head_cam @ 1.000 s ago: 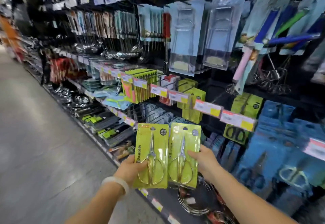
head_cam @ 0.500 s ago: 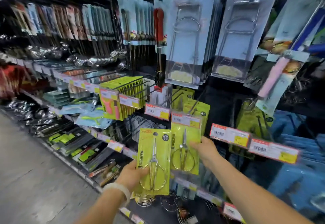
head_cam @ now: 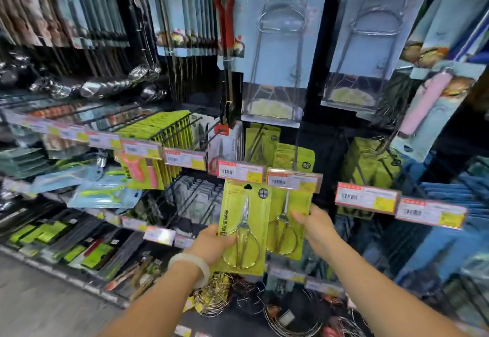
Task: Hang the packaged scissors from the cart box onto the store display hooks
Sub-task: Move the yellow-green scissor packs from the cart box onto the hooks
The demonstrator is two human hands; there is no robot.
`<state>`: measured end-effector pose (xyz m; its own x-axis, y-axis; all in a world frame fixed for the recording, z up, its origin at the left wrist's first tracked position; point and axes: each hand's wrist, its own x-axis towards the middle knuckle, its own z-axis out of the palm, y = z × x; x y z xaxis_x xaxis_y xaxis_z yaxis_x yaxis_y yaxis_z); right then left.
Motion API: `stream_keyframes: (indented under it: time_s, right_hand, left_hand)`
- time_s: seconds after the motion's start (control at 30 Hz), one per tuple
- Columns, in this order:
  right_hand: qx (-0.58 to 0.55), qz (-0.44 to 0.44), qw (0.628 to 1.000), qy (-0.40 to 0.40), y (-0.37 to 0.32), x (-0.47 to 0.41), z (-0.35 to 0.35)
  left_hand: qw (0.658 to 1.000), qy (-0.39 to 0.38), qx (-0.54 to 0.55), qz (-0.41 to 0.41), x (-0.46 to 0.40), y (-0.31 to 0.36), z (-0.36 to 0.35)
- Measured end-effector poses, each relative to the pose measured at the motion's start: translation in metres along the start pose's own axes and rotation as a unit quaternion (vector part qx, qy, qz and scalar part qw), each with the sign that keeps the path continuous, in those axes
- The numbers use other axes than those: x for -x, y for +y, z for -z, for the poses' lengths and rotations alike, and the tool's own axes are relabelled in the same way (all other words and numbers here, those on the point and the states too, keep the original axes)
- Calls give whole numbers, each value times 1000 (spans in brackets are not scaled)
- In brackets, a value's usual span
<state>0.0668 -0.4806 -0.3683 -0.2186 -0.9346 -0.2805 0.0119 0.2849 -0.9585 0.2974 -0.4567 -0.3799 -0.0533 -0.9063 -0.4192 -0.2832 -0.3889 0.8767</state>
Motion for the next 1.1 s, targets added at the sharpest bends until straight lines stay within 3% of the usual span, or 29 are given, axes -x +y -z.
stream_keyframes:
  time_s: [0.37,0.67,1.1]
  right_hand:
    - [48,-1,998,28,-8,2,0]
    - [37,62,996,56,-6,18,-9]
    - [8,151,971,187,1,18,-21]
  left_hand:
    - [999,-39,-1,-32,-34,-23,2]
    - [998,-38,-4,-50,-36,-28,-4]
    - [999,-44,15,-23,-21,-21,4]
